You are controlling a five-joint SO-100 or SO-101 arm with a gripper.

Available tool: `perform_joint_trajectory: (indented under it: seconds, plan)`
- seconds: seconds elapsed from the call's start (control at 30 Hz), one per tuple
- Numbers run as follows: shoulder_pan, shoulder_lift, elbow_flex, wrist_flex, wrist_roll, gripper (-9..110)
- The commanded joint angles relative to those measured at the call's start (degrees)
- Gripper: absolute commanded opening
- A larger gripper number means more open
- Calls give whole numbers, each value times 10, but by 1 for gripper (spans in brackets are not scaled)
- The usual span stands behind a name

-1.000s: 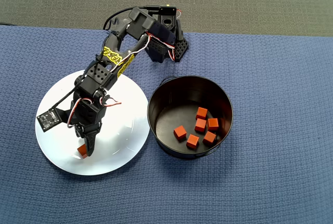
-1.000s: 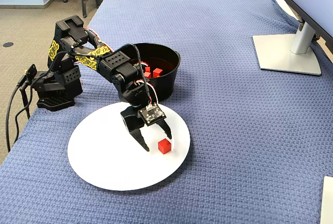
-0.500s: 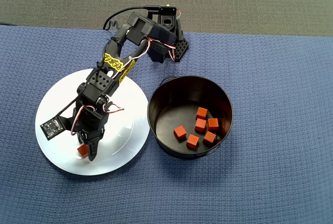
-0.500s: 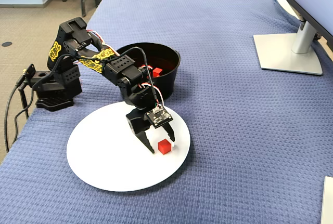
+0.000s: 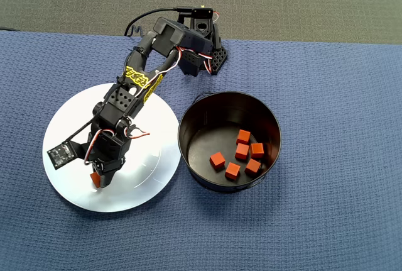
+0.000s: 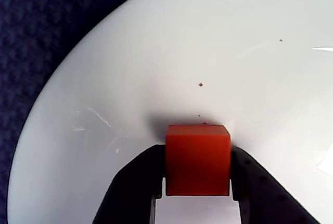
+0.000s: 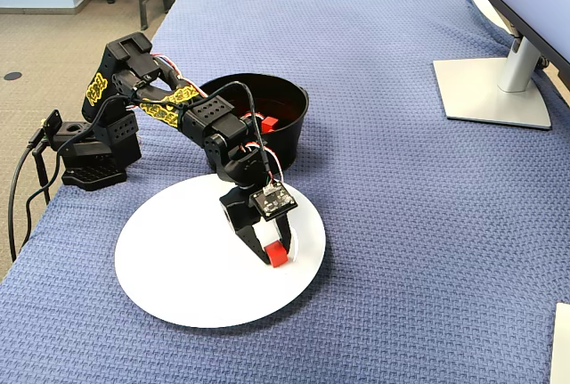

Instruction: Pick up the red cubes from the white plate and place them in the black recipient

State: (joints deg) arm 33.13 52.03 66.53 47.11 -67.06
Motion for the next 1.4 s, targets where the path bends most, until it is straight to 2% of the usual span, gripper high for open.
perform_joint_trajectory:
  seconds: [0.0, 0.23, 0.67, 0.83, 1.0, 1.03, 1.1, 1.13, 1.37]
  plan:
    - [-10, 8, -38, -18, 25, 0]
    - [-11, 105, 11, -10, 99, 0]
    - [-63, 492, 166, 209, 330, 0]
    - [-105, 614, 219, 241, 380, 0]
    - [-191, 708, 246, 307, 430, 0]
    - [-213, 728, 265, 312, 432, 1]
    - [-251, 758, 313, 316, 421, 19]
    - [-265, 768, 335, 314, 419, 21]
    - [-290, 794, 379, 306, 431, 25]
